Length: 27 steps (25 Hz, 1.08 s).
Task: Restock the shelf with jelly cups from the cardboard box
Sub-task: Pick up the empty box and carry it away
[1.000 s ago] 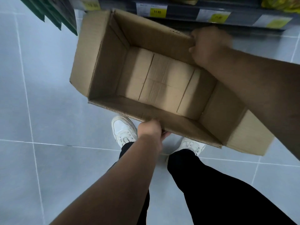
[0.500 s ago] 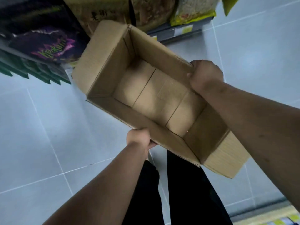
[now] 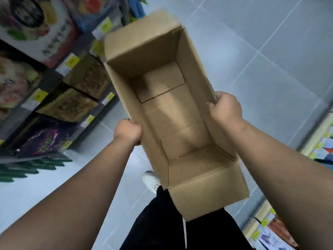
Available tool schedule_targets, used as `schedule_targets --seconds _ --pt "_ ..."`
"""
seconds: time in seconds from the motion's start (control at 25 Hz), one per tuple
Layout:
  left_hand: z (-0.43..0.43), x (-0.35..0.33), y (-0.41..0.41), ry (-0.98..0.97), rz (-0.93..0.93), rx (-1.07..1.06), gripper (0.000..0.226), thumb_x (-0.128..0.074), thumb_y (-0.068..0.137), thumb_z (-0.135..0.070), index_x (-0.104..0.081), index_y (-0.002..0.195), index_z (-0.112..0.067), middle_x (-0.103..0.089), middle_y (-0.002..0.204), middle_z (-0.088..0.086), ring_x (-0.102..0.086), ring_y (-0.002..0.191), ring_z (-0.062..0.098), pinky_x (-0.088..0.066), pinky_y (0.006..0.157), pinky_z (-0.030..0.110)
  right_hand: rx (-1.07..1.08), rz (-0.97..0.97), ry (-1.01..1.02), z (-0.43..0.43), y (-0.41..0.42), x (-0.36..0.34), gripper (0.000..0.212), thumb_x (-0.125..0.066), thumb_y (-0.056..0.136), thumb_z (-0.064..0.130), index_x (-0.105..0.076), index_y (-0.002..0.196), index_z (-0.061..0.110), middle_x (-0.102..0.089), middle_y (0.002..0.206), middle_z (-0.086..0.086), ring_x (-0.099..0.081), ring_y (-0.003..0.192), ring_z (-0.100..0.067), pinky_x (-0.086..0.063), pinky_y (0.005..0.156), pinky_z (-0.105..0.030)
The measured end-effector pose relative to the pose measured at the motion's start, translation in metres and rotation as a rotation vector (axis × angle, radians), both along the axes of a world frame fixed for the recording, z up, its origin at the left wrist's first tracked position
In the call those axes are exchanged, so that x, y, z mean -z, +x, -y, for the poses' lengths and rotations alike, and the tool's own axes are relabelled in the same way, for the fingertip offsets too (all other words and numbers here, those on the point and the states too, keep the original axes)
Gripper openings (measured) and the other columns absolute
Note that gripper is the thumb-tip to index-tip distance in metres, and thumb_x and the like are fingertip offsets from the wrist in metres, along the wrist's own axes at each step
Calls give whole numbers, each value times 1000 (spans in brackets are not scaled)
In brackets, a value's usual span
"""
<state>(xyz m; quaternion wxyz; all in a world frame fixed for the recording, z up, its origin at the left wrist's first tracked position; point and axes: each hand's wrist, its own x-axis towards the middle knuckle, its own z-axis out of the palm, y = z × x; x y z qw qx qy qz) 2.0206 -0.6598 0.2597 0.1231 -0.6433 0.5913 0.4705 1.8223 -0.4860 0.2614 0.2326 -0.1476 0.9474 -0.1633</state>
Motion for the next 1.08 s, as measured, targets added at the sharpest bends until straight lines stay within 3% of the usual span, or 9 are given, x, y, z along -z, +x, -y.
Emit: schedule_targets --seconds 0.12,0.32,0.56,0.68,0.96,1.08 --pt "-7 -35 -58 -238 68 307 32 -50 94 -29 -62 102 -1 -66 108 26 -63 102 42 -52 88 42 166 3 -31 -41 -13 -34 13 -61 89 26 -66 95 17 -70 97 -13 -63 97 -37 -43 74 -31" --pt "-75 -119 -167 -405 -213 530 44 -53 94 -15 -47 137 -10 -63 126 16 -58 118 36 -46 96 38 450 -68 -61 -122 -66 -111 17 -61 90 27 -62 84 12 -70 96 -17 -63 96 -38 -44 74 -32" --pt "-147 -211 -278 -506 -412 651 35 -49 90 -8 -57 122 -19 -67 113 13 -59 106 40 -44 81 35 662 -155 -152 -209 -140 -202 19 -60 90 28 -64 88 10 -70 94 -15 -64 92 -36 -38 67 -29" --pt "-170 -243 -325 -495 -504 661 37 -46 90 -8 -57 122 -24 -69 107 7 -61 100 36 -47 80 34 674 -215 -185 -235 -179 -242 19 -59 90 28 -66 91 11 -71 97 -13 -65 92 -36 -43 70 -31" --pt "-212 -301 -468 -482 -645 738 46 -48 90 -7 -55 130 -30 -70 112 4 -63 101 34 -49 81 36 739 -346 -160 -282 -299 -303 20 -57 93 25 -66 97 8 -70 97 -13 -54 76 -28 -37 66 -27" --pt "-214 -314 -546 -458 -683 767 49 -47 88 -5 -56 129 -30 -71 109 5 -65 98 35 -53 83 39 770 -353 -138 -284 -369 -321 23 -57 93 26 -66 101 6 -69 100 -15 -63 89 -34 -36 67 -27"
